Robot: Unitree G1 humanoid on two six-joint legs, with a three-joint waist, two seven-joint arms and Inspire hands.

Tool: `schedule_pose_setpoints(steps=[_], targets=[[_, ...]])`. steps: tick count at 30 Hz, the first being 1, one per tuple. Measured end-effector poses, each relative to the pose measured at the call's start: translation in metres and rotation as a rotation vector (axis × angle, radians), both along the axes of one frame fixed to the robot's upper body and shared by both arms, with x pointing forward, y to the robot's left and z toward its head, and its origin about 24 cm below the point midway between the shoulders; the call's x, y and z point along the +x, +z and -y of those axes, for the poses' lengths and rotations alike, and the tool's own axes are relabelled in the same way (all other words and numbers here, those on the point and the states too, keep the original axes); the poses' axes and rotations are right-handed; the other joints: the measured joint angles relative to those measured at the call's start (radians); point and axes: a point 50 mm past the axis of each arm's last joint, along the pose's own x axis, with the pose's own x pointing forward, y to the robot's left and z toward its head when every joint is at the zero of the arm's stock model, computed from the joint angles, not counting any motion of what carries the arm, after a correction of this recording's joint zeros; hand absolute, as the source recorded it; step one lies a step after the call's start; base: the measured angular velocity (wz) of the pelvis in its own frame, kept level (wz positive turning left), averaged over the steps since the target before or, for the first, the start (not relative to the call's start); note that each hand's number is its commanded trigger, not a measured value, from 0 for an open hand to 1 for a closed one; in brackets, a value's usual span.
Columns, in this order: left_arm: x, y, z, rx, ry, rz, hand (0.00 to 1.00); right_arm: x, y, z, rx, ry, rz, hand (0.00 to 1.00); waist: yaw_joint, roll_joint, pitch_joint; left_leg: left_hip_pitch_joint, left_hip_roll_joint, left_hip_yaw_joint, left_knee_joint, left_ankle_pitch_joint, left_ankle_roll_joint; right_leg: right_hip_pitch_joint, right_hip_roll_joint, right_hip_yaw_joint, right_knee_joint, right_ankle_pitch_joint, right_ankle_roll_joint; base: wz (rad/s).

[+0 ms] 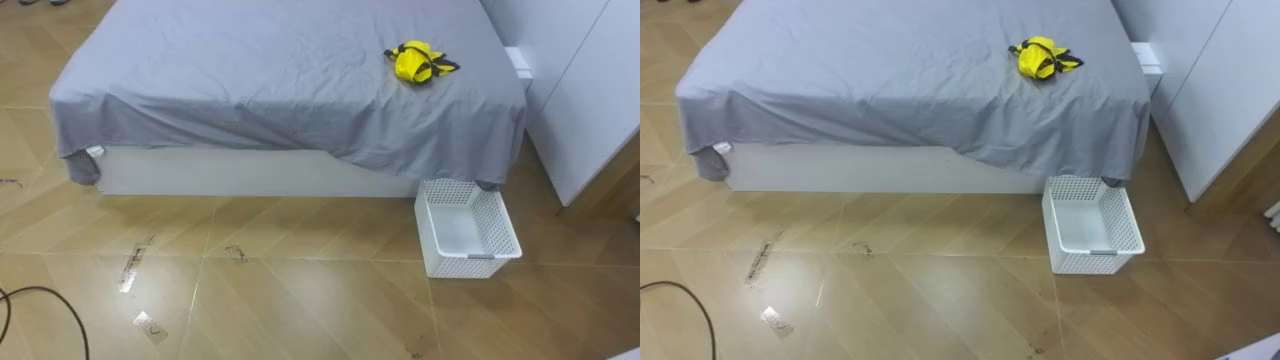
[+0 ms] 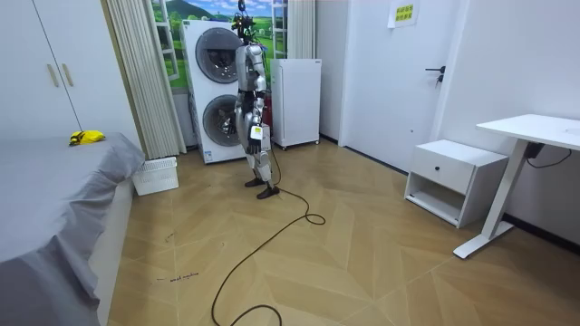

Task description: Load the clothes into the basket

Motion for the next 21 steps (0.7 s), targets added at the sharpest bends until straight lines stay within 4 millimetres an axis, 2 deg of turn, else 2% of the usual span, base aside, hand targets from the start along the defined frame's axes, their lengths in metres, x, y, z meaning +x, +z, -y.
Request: schedule_pose_setpoints(steps=[21], targets=[[-0.0028, -0.0005, -0.0005, -0.032, 0.05, 0.005, 0.0, -0.0003, -0.0001, -0.0001, 0.009, -0.002, 0.001, 0.0, 0.002, -0.006, 0.0007, 0.002, 0.0, 0.002, 0.0, 0.0, 0.0, -0.001, 0.0, 0.007, 0.0, 0.0, 0.0, 0.0]])
